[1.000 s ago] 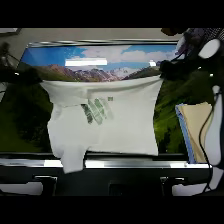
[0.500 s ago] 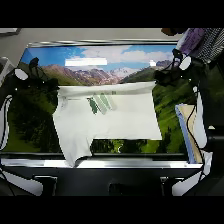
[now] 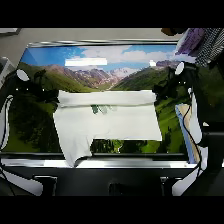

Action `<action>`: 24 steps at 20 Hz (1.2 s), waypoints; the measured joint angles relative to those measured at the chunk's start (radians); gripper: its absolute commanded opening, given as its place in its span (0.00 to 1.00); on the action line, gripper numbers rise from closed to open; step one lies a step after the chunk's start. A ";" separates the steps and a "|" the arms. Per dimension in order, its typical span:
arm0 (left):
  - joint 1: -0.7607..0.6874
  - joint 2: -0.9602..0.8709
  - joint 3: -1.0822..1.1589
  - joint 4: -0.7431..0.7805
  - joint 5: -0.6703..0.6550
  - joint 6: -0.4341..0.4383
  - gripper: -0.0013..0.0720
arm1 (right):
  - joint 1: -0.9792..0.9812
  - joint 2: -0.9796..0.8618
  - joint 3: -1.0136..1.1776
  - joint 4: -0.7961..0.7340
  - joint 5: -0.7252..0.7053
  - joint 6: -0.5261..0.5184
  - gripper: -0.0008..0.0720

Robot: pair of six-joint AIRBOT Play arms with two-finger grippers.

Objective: Fold the clothes and pants, and hang the long-sleeved shirts on hangers.

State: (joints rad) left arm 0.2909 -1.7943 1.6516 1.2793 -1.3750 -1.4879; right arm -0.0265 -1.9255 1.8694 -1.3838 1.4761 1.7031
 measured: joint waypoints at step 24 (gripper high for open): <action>0.290 0.433 -0.638 -0.117 -0.036 -0.008 0.67 | -0.239 0.310 -0.330 0.166 0.124 -0.187 0.58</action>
State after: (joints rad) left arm 0.5808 -1.3613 1.0138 1.1625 -1.4109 -1.4956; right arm -0.2653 -1.6157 1.5394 -1.2179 1.6005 1.5162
